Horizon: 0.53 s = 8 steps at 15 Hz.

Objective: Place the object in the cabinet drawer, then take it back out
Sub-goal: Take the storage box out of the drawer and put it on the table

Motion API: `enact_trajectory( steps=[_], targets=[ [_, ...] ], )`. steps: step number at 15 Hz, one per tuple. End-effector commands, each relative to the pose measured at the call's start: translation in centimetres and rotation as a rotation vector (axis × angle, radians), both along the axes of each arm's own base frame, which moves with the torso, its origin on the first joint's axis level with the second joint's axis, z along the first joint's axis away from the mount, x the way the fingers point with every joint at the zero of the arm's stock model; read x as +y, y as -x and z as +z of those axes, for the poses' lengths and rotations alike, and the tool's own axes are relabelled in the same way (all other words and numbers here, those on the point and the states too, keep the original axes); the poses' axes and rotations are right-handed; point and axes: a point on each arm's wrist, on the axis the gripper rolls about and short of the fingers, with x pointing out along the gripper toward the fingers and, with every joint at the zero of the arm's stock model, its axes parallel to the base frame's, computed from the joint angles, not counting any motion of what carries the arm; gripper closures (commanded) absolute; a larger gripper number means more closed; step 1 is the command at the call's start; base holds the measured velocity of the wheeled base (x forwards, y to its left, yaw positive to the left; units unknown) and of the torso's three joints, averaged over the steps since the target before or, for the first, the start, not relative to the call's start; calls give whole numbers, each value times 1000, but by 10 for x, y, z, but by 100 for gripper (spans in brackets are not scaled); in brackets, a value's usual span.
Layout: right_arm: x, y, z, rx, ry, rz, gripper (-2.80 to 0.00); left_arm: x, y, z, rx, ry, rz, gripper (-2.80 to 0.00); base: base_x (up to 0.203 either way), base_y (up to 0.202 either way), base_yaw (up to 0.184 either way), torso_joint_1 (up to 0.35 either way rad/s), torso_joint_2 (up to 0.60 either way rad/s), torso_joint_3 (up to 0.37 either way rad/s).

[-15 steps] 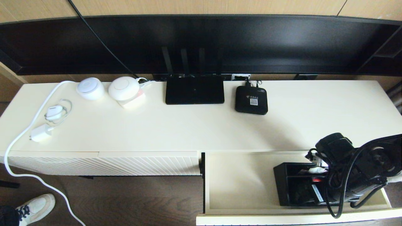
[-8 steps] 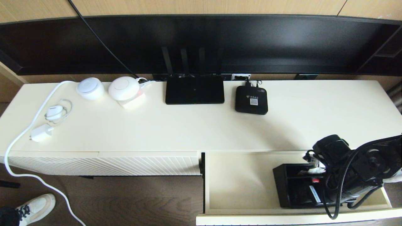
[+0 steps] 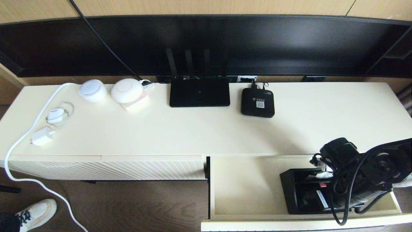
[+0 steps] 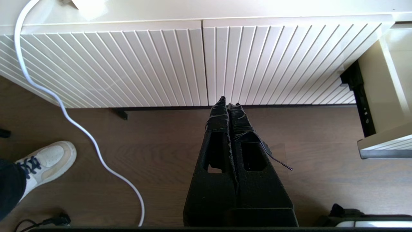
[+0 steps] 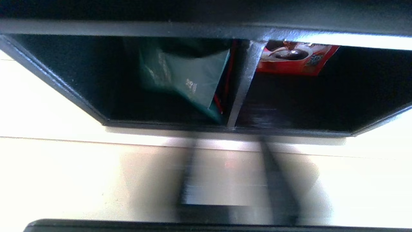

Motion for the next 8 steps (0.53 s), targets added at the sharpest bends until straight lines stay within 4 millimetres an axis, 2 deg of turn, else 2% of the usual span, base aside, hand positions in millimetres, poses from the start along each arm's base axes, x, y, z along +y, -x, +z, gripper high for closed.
enact_trajectory(
  steps=[1, 6, 8],
  targets=[
    [0, 1, 1, -1, 0, 0, 0, 0, 0, 0, -1, 0, 0, 0, 0, 0, 0, 0, 0, 0],
    [0, 1, 1, -4, -2, 1, 0, 0, 0, 0, 0, 0, 0, 0, 0, 0, 0, 0, 0, 0],
    [-1, 4, 9, -29, -6, 1, 0, 0, 0, 0, 0, 0, 0, 0, 0, 0, 0, 0, 0, 0]
  ],
)
